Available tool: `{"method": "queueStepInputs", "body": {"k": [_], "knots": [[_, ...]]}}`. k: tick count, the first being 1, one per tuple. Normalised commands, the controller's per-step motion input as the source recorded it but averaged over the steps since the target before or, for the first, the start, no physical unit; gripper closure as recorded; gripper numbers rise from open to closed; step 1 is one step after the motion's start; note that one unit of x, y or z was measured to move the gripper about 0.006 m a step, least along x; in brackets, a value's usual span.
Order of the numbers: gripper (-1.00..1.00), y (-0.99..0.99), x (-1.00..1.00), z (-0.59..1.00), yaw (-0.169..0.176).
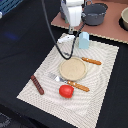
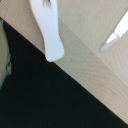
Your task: Interact with the objects in diverse but meaningful ways.
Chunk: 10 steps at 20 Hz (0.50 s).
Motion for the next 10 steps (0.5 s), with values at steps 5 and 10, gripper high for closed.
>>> {"method": "queueStepInputs", "body": {"k": [5,10], "knots": [[-1.0,-0.85,-0.14,0.03,-0.055],[-1.0,-0.85,-0.08,0.07,-0.06]]}}
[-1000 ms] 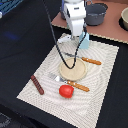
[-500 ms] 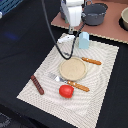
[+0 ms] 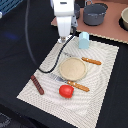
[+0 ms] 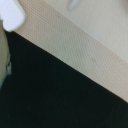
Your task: Interact with the objects in diverse but meaningful ways.
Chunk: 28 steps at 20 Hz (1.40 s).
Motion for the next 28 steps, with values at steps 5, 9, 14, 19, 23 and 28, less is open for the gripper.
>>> {"method": "queueStepInputs", "body": {"k": [5,9,14,19,23,28], "knots": [[-1.0,-0.82,-0.06,0.08,-0.057],[-1.0,-0.8,-0.03,0.06,-0.068],[-1.0,-0.8,-0.01,0.01,-0.07],[-1.0,-0.69,0.05,0.05,-0.095],[-1.0,-0.38,0.48,0.24,-0.143],[-1.0,-0.31,0.61,0.25,-0.14]]}}
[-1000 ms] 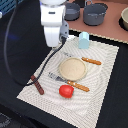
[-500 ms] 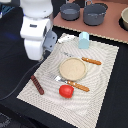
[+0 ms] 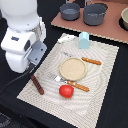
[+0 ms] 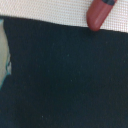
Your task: Interact with the objects in diverse but meaningful ways.
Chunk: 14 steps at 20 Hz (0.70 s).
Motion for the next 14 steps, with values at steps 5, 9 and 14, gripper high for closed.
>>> {"method": "queueStepInputs", "body": {"k": [5,9,14], "knots": [[-1.0,-0.33,0.59,0.11,-0.14],[-1.0,-0.43,0.26,-0.06,-0.065],[-1.0,-0.45,0.08,-0.21,-0.037]]}}
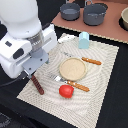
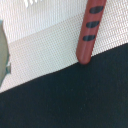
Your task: Interact with the objects in diverse but meaningful ways.
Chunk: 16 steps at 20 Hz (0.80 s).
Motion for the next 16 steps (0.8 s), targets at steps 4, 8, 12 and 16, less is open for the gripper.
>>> {"method": "queueStepInputs", "body": {"k": [4,8,12,16], "knots": [[-1.0,-0.44,0.0,-0.33,-0.006],[-1.0,-0.32,0.07,-0.32,-0.024],[-1.0,-0.21,0.22,-0.27,-0.035],[-1.0,-0.2,0.23,-0.27,-0.034]]}}
